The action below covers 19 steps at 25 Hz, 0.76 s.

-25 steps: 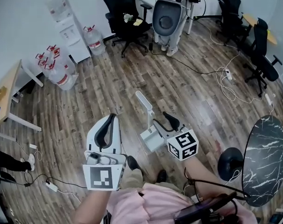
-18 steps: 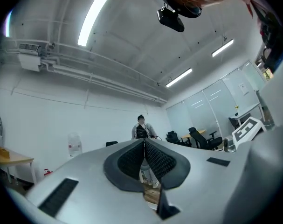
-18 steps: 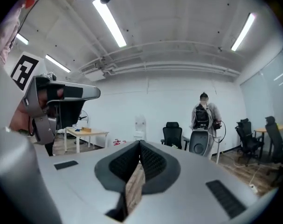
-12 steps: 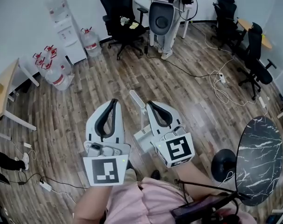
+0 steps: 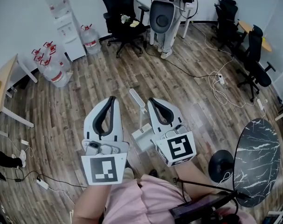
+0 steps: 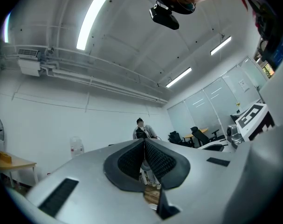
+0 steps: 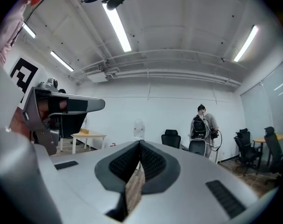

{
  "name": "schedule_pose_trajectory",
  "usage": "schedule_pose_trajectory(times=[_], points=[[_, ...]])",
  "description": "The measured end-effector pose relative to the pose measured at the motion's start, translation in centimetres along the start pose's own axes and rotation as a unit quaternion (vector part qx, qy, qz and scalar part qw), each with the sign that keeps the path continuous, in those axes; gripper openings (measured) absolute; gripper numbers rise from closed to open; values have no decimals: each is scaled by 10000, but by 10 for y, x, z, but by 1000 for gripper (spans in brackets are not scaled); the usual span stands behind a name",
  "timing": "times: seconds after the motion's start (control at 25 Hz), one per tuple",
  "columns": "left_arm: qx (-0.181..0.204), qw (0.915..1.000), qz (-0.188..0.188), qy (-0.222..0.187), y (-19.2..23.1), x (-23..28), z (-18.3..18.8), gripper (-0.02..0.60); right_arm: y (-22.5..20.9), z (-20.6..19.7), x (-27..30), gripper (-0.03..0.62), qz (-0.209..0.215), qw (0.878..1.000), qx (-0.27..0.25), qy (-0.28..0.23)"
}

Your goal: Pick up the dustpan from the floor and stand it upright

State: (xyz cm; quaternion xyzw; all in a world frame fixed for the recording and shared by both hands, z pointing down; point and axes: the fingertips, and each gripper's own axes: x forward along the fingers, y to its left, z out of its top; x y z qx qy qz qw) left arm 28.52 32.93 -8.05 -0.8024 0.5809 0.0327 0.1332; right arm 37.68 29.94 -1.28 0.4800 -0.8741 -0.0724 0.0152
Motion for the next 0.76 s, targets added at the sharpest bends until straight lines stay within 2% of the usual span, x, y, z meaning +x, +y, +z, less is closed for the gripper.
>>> schedule_pose_trajectory(times=[0.76], points=[[25, 10000, -38, 87, 1, 13, -10, 14, -4, -2, 12, 1, 111, 9999, -17, 13]])
